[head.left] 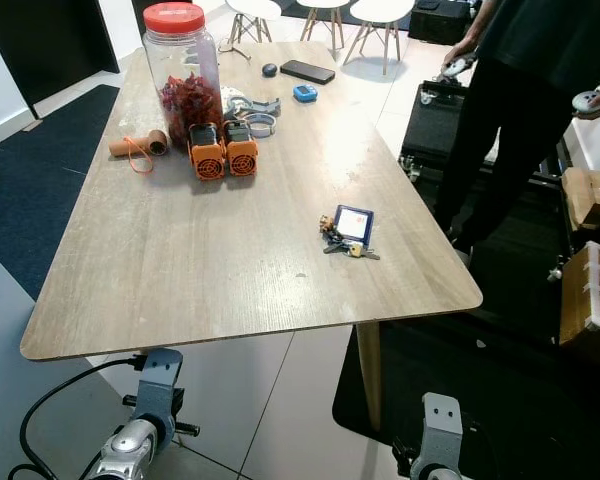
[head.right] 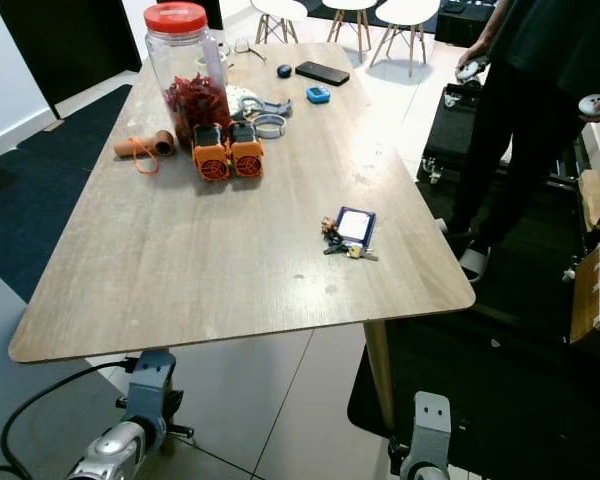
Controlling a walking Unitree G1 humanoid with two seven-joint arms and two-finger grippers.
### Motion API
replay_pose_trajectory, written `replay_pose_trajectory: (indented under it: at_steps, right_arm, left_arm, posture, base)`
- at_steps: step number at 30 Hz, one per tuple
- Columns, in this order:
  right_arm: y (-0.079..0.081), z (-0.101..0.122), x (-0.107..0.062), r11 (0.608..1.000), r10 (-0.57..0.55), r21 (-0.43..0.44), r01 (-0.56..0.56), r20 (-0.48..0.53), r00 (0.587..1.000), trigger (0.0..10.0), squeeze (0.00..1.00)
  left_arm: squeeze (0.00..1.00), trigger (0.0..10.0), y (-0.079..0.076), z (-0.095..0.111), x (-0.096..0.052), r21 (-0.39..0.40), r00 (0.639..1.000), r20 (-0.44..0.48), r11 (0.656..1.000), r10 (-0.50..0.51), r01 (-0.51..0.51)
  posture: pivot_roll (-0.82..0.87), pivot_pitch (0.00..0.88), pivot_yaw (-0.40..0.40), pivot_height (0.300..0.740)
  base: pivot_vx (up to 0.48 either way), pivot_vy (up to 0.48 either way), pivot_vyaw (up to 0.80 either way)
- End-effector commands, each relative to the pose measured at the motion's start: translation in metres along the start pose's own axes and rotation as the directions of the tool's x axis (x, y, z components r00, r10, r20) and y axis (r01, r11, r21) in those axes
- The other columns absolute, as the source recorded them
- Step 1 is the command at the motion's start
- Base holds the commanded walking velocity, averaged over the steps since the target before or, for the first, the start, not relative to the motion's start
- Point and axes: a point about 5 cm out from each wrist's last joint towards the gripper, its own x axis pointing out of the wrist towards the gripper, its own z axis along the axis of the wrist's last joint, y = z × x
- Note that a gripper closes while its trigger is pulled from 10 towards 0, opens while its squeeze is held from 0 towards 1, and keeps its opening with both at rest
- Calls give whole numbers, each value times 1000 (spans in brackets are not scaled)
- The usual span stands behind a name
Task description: Hang keys on a hook
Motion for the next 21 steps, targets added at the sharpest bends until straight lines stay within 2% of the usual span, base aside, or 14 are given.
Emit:
replay_pose_trajectory:
  at_steps: [1,21]
  right_arm:
    - [2,-6,-2,1000,-2,11,2,-17,1000,10000,0]
    - [3,-7,-1,1000,12,-17,-12,-24,1000,10000,0]
  left_arm:
    - [0,10000,-6,-2,1,23,1000,-9,999,-27,27]
    - [0,10000,-7,-6,1,28,1000,-14,1000,-12,13]
  posture:
    - [45,36,11,740]
    - [39,35,2,740]
  base:
    - [0,0,0]
    - [0,0,0]
